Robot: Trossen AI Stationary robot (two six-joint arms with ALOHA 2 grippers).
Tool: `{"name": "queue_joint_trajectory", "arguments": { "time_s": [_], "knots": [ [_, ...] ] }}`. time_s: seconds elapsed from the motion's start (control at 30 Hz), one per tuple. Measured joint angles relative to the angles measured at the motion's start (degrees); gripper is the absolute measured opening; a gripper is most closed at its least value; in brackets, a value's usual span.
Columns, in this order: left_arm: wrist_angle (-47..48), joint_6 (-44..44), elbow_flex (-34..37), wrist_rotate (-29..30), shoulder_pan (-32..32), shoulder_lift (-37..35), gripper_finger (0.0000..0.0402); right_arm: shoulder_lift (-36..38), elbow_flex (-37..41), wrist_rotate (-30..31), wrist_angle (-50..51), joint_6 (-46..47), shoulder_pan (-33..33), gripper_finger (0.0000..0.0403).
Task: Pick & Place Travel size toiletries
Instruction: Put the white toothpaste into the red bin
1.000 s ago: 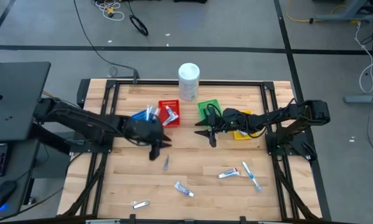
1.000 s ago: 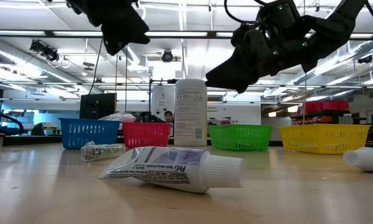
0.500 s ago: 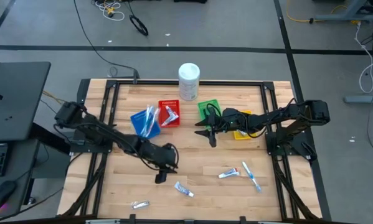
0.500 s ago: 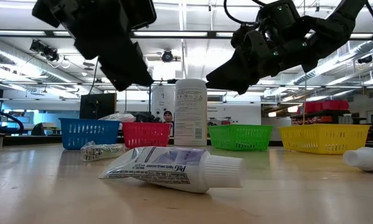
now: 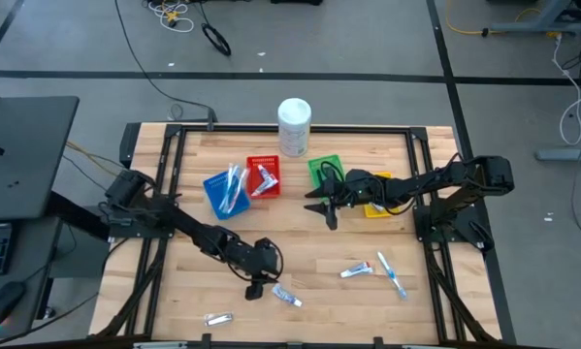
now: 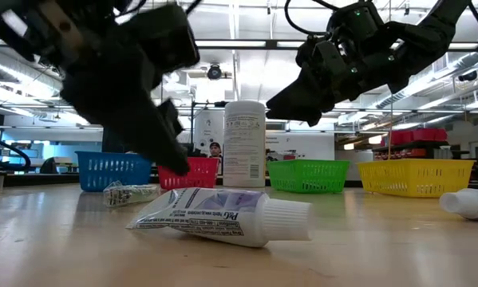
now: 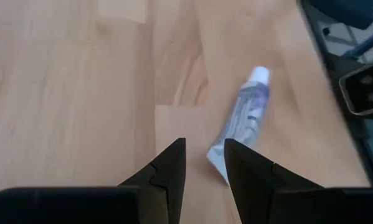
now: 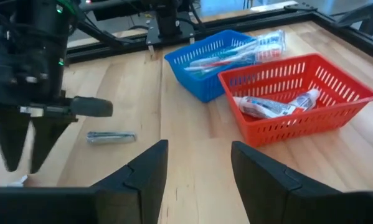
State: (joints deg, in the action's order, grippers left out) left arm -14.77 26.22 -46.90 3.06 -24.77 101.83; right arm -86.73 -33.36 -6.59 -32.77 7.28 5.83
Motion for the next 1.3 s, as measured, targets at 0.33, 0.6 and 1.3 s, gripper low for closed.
{"name": "queue_joint_trajectory", "arguments": {
  "time_s": [0.33,0.6,1.3],
  "knots": [
    [-2.0,4.5,0.3,-1.6,-0.1,2.6,0.0116,0.0,0.0,0.0,0.6,0.0,-1.9,0.0185],
    [-5.7,6.6,0.1,-3.8,-0.3,4.9,0.0116,0.0,0.0,0.8,0.9,0.0,-2.2,0.0185],
    [-8.0,0.1,0.0,-6.2,-0.4,6.9,0.0008,0.0,0.0,1.0,2.1,-0.2,-2.2,0.0185]
  ]
}}
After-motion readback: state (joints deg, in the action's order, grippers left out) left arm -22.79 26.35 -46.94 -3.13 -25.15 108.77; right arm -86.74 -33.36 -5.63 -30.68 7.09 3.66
